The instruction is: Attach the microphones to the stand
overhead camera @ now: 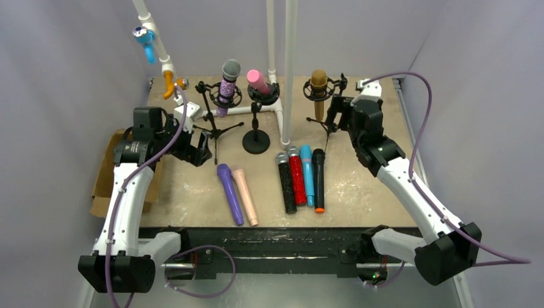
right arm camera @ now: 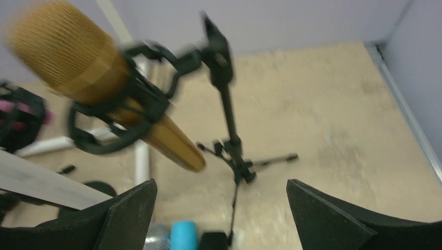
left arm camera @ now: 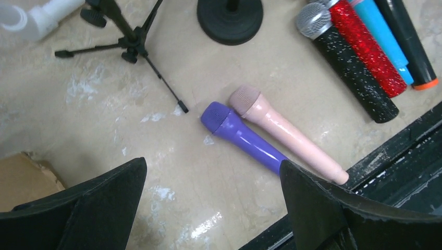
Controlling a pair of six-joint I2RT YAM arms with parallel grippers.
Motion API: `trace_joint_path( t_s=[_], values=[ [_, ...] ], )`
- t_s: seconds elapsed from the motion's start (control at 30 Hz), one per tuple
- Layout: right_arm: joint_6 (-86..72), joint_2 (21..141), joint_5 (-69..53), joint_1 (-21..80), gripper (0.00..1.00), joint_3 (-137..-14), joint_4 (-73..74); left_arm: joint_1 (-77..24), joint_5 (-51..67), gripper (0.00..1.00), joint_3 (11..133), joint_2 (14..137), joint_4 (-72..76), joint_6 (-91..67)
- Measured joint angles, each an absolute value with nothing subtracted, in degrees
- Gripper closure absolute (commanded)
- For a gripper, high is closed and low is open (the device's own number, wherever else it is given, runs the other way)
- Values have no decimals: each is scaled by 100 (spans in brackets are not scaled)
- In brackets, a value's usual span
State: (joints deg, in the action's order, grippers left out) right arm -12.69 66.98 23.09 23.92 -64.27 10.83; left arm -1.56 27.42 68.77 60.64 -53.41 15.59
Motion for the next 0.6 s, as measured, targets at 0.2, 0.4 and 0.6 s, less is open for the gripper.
trace_joint_path(
  t_s=[0.2,0.4,0.6],
  values=[
    [-2106,6532,2445,1778,1,-5087,998,523,2655,0,6038,6257,-4644,1549],
    [-2530,6324,3483,1680,1,-3181,-526,574,2161,0,4751,6473,-3068,1341],
    [-1717,6545,4261,1601,1,-2471,-1905,574,1785,0,3948,6834,-1592,915]
  ],
)
